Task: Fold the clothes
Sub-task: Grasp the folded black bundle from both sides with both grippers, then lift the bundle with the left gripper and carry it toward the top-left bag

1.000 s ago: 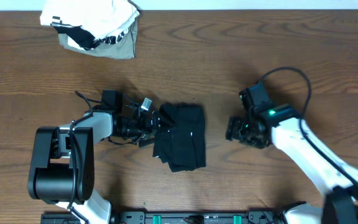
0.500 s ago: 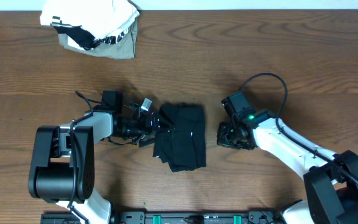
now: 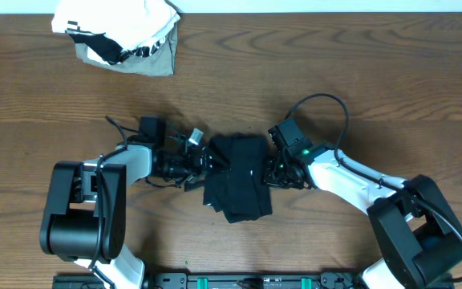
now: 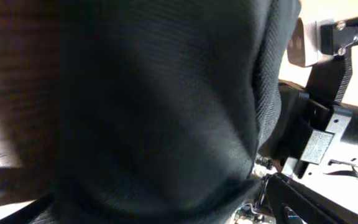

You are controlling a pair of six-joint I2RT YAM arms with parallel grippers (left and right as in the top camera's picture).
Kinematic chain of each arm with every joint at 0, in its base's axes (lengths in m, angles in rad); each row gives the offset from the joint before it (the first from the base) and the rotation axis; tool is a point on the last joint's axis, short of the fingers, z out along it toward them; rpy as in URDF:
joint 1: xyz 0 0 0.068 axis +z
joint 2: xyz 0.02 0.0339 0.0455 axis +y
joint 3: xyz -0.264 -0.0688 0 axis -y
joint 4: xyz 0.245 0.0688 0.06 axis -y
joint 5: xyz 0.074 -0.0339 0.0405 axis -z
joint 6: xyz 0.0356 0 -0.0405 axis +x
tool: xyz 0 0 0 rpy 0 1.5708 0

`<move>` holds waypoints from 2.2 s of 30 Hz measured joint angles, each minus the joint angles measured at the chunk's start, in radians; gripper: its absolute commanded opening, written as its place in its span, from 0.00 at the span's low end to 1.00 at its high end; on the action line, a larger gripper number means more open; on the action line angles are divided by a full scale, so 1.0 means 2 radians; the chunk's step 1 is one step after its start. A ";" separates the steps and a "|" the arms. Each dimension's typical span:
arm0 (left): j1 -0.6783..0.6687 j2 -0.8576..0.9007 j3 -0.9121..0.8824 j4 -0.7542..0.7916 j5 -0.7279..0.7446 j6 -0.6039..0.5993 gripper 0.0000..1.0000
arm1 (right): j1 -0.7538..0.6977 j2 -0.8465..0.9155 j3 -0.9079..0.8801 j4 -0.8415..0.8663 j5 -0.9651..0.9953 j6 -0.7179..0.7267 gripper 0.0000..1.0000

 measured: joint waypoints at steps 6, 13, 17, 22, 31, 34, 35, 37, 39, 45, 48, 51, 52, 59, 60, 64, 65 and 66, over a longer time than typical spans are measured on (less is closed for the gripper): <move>-0.014 0.000 -0.001 0.020 -0.002 -0.019 0.91 | 0.002 0.001 0.000 0.001 -0.005 0.002 0.04; -0.028 0.000 -0.001 0.030 -0.008 -0.028 0.81 | 0.009 0.002 0.000 0.004 -0.007 0.002 0.04; -0.031 0.003 -0.001 0.032 -0.016 -0.030 0.75 | 0.009 0.002 0.000 0.004 -0.007 0.002 0.05; -0.031 0.005 -0.001 0.032 -0.021 -0.032 0.72 | 0.009 0.002 0.001 0.004 -0.007 0.002 0.05; -0.032 0.007 -0.007 0.067 -0.005 -0.036 0.82 | 0.010 0.002 0.001 0.003 -0.009 0.002 0.06; -0.034 0.008 -0.007 0.081 0.000 -0.037 0.74 | 0.010 0.002 0.001 0.003 -0.012 0.002 0.06; -0.034 0.009 -0.008 0.082 0.000 -0.038 0.67 | 0.010 0.002 0.001 0.004 -0.013 0.002 0.06; -0.035 0.012 -0.009 0.084 -0.009 -0.037 0.48 | 0.010 0.003 0.001 0.004 -0.014 0.002 0.06; -0.037 0.017 -0.011 0.085 -0.015 -0.039 0.37 | 0.010 0.003 0.001 0.003 -0.015 0.002 0.06; -0.050 0.017 -0.011 0.090 -0.016 -0.041 0.06 | 0.010 0.003 0.001 0.002 -0.018 0.002 0.06; -0.053 0.017 -0.011 0.095 -0.015 -0.041 0.06 | 0.010 0.003 0.001 -0.001 -0.018 0.002 0.07; -0.054 0.017 -0.011 0.097 -0.015 -0.043 0.06 | 0.010 0.003 0.002 -0.005 -0.018 0.002 0.07; -0.054 0.017 -0.011 0.098 -0.015 -0.044 0.06 | 0.009 0.003 0.002 -0.008 -0.018 0.002 0.07; -0.064 -0.006 -0.003 0.094 -0.036 -0.059 0.06 | -0.014 0.003 0.007 -0.055 -0.036 -0.010 0.06; -0.064 -0.014 0.001 0.093 -0.043 -0.064 0.06 | -0.021 0.003 0.007 -0.063 -0.039 -0.013 0.06; -0.061 -0.055 0.030 0.093 -0.080 -0.088 0.06 | -0.068 -0.001 0.006 -0.101 -0.051 -0.035 0.06; -0.059 -0.064 0.040 0.093 -0.089 -0.094 0.06 | -0.079 -0.002 0.006 -0.108 -0.050 -0.040 0.06; -0.056 -0.073 0.052 0.093 -0.101 -0.102 0.06 | -0.091 -0.004 0.005 -0.114 -0.049 -0.047 0.06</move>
